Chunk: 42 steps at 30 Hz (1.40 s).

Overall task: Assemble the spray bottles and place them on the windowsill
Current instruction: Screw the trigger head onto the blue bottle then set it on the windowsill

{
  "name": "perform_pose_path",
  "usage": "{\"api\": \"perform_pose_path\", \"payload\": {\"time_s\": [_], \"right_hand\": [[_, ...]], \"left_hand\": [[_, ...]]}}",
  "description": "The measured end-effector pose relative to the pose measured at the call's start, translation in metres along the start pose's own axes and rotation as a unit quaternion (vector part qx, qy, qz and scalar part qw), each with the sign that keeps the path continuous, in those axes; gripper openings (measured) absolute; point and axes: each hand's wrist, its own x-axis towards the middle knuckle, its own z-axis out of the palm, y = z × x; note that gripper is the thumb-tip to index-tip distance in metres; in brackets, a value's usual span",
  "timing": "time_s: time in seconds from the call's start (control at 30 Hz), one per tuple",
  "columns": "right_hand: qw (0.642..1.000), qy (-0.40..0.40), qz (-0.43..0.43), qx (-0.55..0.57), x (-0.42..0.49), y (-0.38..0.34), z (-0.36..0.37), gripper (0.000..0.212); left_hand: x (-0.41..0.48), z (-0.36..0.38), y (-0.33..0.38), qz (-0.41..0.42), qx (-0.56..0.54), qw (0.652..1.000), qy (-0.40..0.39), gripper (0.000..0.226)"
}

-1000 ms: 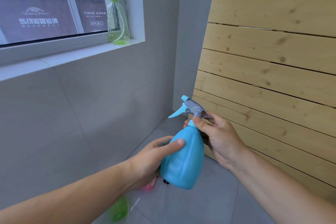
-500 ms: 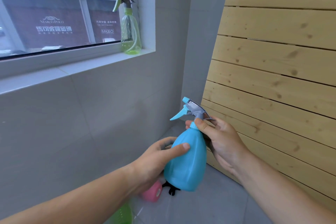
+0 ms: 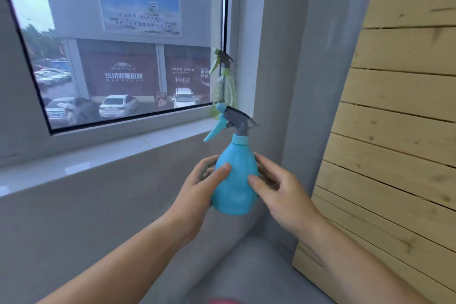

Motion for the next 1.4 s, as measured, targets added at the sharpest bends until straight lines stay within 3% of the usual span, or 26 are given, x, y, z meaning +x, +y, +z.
{"api": "perform_pose_path", "payload": {"time_s": [0.27, 0.5, 0.8, 1.4], "right_hand": [[0.999, -0.005, -0.044, -0.009, 0.130, -0.048, 0.041, 0.047], [0.997, -0.007, -0.034, -0.061, 0.196, -0.051, 0.071, 0.053], [0.995, 0.002, -0.025, -0.097, 0.229, -0.023, 0.087, 0.059], [0.992, 0.009, -0.025, -0.120, 0.238, -0.014, 0.092, 0.063]], "left_hand": [[0.089, -0.046, 0.079, 0.087, 0.105, 0.990, 0.022, 0.035], [0.155, -0.071, 0.094, 0.075, 0.165, 0.980, 0.083, 0.053], [0.194, -0.081, 0.071, 0.065, 0.189, 0.969, 0.149, 0.050], [0.199, -0.082, 0.068, 0.056, 0.218, 0.962, 0.152, 0.063]]}}
